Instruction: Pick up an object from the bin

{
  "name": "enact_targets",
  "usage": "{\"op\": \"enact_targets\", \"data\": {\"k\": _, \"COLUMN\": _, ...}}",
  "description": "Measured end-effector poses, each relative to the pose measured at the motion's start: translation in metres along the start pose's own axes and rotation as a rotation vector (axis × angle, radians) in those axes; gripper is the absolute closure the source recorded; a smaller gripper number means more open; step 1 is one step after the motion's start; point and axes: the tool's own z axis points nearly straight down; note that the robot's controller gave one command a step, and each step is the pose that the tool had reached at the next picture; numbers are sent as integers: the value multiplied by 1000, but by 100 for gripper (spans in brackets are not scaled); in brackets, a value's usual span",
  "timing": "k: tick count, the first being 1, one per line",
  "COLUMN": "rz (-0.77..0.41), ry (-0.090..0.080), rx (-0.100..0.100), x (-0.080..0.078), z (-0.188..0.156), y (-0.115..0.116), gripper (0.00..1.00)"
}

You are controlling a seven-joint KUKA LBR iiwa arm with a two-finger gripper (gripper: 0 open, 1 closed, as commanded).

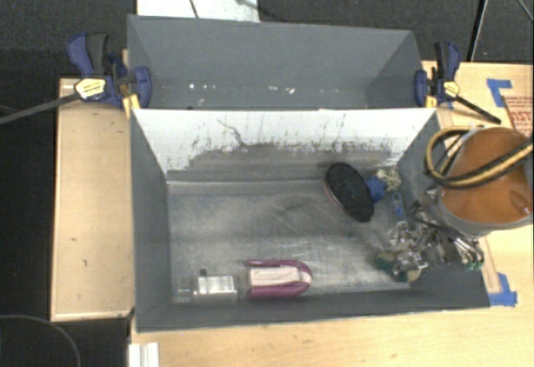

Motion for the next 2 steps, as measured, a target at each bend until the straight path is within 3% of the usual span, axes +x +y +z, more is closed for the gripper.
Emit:
{"op": "enact_targets", "data": {"k": 1, "rz": -15, "ry": -11, "rx": 6, "x": -16, "z": -108, "y": 30, "gripper": 100}}
{"op": "enact_targets", "data": {"k": 2, "rz": -32, "ry": -8, "rx": 6, "x": -14, "z": -143, "y": 22, "gripper": 100}}
